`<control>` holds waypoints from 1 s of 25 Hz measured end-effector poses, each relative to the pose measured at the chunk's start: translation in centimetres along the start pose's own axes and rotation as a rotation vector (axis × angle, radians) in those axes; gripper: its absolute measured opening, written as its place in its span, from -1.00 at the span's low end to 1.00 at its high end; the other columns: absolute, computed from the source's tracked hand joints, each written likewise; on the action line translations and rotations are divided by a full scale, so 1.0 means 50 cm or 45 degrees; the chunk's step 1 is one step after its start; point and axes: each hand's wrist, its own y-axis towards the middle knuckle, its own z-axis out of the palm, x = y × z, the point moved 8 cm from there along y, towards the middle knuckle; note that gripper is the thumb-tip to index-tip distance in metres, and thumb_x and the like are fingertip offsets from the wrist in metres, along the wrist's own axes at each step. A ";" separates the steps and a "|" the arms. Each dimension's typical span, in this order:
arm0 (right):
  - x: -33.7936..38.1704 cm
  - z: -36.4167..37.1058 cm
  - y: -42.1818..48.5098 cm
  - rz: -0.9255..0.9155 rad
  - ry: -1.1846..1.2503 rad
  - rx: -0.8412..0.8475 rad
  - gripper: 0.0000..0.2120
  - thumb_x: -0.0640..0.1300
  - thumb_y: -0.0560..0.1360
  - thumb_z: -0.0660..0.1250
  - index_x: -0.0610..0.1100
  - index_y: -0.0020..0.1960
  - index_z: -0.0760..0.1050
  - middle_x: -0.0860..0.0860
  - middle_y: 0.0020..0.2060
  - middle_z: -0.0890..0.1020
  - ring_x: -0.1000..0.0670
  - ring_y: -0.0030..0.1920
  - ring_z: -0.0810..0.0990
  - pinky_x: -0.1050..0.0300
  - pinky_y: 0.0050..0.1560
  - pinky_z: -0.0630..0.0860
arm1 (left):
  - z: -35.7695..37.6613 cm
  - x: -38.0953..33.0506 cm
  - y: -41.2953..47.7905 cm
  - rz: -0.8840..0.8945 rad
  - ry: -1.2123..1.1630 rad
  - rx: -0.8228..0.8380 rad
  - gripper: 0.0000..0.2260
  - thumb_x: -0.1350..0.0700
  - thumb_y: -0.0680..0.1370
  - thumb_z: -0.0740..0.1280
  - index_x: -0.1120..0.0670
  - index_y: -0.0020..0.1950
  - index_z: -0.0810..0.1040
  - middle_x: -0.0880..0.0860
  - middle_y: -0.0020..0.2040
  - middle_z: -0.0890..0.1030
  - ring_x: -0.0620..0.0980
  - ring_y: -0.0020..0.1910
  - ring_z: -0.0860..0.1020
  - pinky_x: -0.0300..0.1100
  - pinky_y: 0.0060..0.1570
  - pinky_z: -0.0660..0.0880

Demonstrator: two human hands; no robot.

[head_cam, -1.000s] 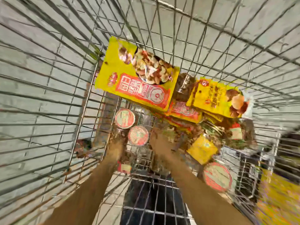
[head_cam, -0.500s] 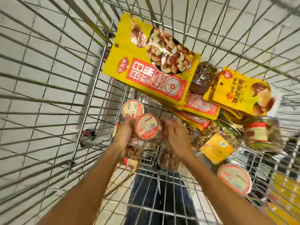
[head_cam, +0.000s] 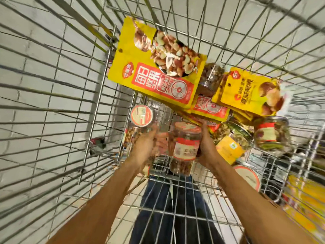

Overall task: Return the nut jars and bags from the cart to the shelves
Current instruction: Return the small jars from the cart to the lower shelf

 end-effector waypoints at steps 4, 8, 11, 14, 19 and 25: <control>-0.032 0.012 0.038 0.092 0.387 0.102 -0.33 0.34 0.51 -0.03 -0.11 -0.07 0.68 -0.14 -0.12 0.71 -0.16 -0.11 0.69 -0.20 0.02 0.58 | -0.092 -0.039 0.073 0.314 0.367 -0.573 -0.72 0.02 0.61 0.21 0.21 0.06 0.55 0.16 0.01 0.60 0.00 -0.16 0.55 -0.21 -0.12 0.48; -0.062 0.008 0.079 0.146 0.319 0.144 -0.39 0.27 0.54 -0.04 -0.13 0.11 0.60 -0.18 0.02 0.67 -0.22 0.03 0.64 -0.35 0.24 0.38 | -0.132 0.018 0.159 0.174 0.813 -0.797 -0.27 -0.09 0.43 0.42 0.27 0.41 0.21 0.27 0.36 0.28 0.28 0.31 0.34 0.05 0.25 0.29; -0.084 -0.006 0.096 0.181 0.294 0.088 -0.38 0.24 0.57 -0.10 -0.10 0.04 0.64 -0.16 -0.03 0.69 -0.18 -0.04 0.67 -0.14 -0.02 0.58 | -0.133 0.046 0.196 0.194 0.799 -0.939 -0.07 -0.14 0.30 0.52 0.26 0.46 0.16 0.27 0.40 0.32 0.24 0.39 0.28 0.07 0.37 0.21; -0.088 -0.007 0.102 0.186 0.259 0.090 -0.37 0.26 0.56 -0.09 -0.06 -0.05 0.68 -0.14 -0.04 0.69 -0.16 -0.03 0.67 -0.11 -0.01 0.56 | -0.140 0.023 0.211 0.233 0.659 -1.137 -0.10 -0.23 0.22 0.53 0.16 0.39 0.29 0.24 0.30 0.47 0.24 0.32 0.37 0.12 0.36 0.22; -0.044 -0.024 0.070 0.127 0.282 0.064 -0.39 0.26 0.56 -0.05 -0.09 -0.02 0.66 -0.18 -0.02 0.68 -0.21 0.04 0.63 -0.23 0.17 0.47 | -0.159 -0.008 0.208 0.355 0.120 -0.689 -0.20 -0.11 0.16 0.59 0.13 0.29 0.38 0.18 0.19 0.56 0.15 0.18 0.52 0.04 0.25 0.44; 0.089 0.022 -0.096 0.076 0.254 0.149 -0.35 0.33 0.54 -0.08 -0.12 0.16 0.55 -0.16 -0.09 0.69 -0.17 -0.09 0.66 -0.22 0.13 0.51 | -0.086 -0.095 0.013 0.311 -0.227 0.221 -0.49 0.15 0.10 0.57 0.07 0.03 0.57 -0.04 -0.18 0.70 -0.13 -0.22 0.64 -0.30 -0.23 0.56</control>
